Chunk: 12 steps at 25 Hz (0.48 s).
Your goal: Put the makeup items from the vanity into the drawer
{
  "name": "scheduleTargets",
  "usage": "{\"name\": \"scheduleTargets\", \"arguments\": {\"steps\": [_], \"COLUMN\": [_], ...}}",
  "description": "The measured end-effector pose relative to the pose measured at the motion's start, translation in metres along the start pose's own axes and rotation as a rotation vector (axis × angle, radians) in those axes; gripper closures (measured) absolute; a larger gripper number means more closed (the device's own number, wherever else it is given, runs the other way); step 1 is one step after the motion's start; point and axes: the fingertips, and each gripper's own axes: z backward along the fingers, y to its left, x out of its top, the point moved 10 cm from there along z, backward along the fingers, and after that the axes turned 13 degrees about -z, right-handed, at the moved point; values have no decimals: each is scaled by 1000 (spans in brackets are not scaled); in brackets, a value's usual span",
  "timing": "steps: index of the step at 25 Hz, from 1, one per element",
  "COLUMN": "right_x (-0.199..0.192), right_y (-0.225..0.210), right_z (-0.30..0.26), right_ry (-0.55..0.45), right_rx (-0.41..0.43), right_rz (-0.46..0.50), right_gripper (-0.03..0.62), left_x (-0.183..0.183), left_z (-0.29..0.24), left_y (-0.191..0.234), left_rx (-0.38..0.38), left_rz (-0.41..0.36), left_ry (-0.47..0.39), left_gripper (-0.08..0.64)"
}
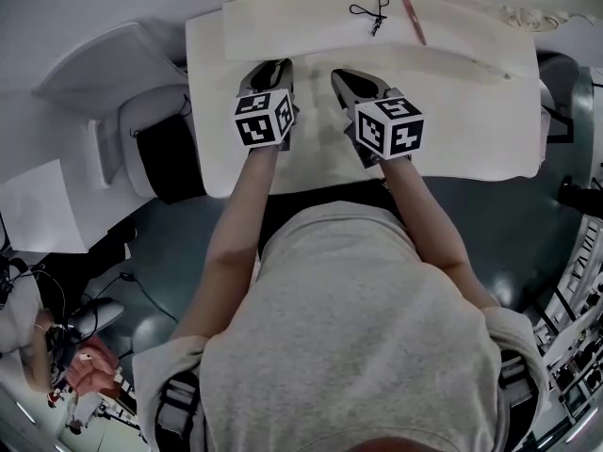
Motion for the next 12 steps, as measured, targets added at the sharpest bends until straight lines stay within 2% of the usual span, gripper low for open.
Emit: {"name": "scheduleTargets", "arguments": {"steps": [4,12], "right_x": [-2,-3], "right_y": [2,2], "right_z": [6,24], "right_ry": [-18,-84], "right_rx": [2,19], "right_rz": [7,-6], "right_gripper": [584,584], "left_x": [0,1], "left_z": [1,17], "left_y": [0,-6], "left_rx": [-16,0], "left_rz": [12,22], "left_ry": [3,12], "left_gripper": [465,456]}}
